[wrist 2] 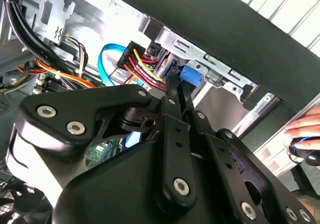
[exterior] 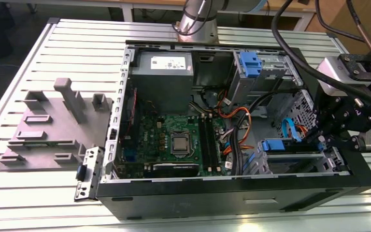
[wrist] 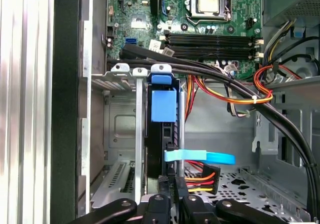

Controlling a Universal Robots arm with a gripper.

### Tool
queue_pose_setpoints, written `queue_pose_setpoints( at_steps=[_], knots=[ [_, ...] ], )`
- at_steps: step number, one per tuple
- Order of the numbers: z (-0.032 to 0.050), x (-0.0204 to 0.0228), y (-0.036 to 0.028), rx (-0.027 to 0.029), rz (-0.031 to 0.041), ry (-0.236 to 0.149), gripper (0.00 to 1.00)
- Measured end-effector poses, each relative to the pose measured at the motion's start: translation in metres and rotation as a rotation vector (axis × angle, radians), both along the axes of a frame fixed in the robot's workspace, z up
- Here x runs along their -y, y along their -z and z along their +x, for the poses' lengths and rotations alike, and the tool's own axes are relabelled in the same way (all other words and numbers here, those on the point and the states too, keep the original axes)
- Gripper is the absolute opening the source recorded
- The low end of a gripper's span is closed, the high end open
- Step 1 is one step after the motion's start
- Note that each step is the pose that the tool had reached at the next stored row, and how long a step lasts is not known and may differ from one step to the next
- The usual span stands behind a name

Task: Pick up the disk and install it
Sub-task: 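Insert the second disk wire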

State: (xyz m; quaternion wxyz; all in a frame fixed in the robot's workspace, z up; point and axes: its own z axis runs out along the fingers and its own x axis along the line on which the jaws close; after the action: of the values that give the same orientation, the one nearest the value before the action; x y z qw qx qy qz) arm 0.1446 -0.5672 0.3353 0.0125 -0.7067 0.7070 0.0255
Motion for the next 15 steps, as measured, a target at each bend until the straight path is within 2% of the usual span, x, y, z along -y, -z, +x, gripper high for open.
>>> queue_pose_setpoints(
  at_steps=[4,15],
  knots=[
    [-0.0059,0.0001,0.0,0.0022,0.0,0.0,0.16],
    [-0.0061,0.0002,0.0002,0.0025,-0.0002,0.0,0.16]
  ],
)
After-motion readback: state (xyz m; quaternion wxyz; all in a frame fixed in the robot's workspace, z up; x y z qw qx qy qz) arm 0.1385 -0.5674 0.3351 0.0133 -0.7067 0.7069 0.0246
